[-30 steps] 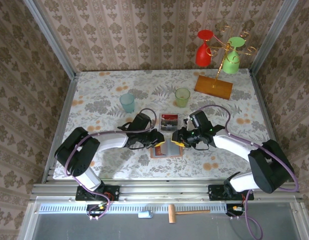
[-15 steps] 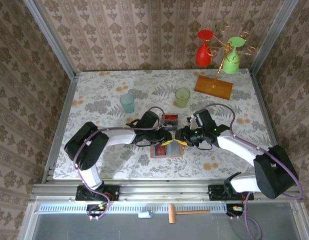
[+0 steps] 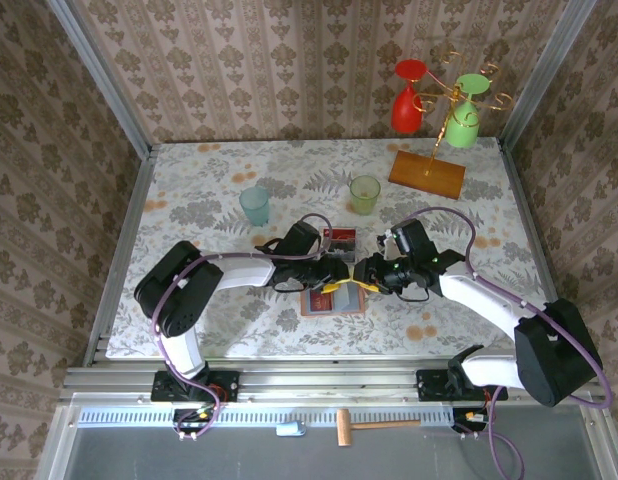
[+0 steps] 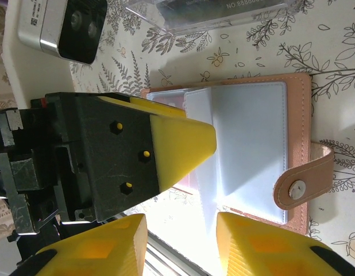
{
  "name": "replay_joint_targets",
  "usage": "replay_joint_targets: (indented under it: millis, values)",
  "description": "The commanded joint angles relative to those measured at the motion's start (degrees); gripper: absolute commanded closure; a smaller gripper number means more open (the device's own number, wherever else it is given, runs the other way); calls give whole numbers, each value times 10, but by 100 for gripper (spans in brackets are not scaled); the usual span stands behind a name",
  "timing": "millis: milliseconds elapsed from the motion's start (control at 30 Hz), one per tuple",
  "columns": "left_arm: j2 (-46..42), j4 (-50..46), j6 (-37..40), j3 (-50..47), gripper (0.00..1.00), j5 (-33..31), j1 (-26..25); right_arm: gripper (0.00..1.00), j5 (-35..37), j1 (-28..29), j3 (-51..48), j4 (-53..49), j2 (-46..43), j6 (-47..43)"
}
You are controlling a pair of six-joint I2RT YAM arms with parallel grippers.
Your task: Take the credit cards out of the card holder
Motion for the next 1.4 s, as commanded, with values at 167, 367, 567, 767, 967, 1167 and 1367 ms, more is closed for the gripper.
replay_joint_targets:
  millis: [167,367,567,767,967,1167,1367]
  values:
    - [2,15,-4,12,48,8,-3,63,7,-3,5,-16,-13,-4]
    - [5,22,-5,14,47,13,-3,63,6,-3,3,-14,-17,-1]
    - [-12,30,-7,-1,49,7,3,63,1,-2,0,-2,-5,7]
    - [-42,35,-8,-42,53,-1,18,65,-7,7,6,19,23,16]
    - [-72,35,-9,-76,54,-8,28,66,-11,27,24,38,62,22]
    - [-105,31,-8,-111,54,-16,38,68,-8,59,50,56,117,30]
    - [-132,24,-7,-140,56,-27,42,71,-8,82,70,68,159,33]
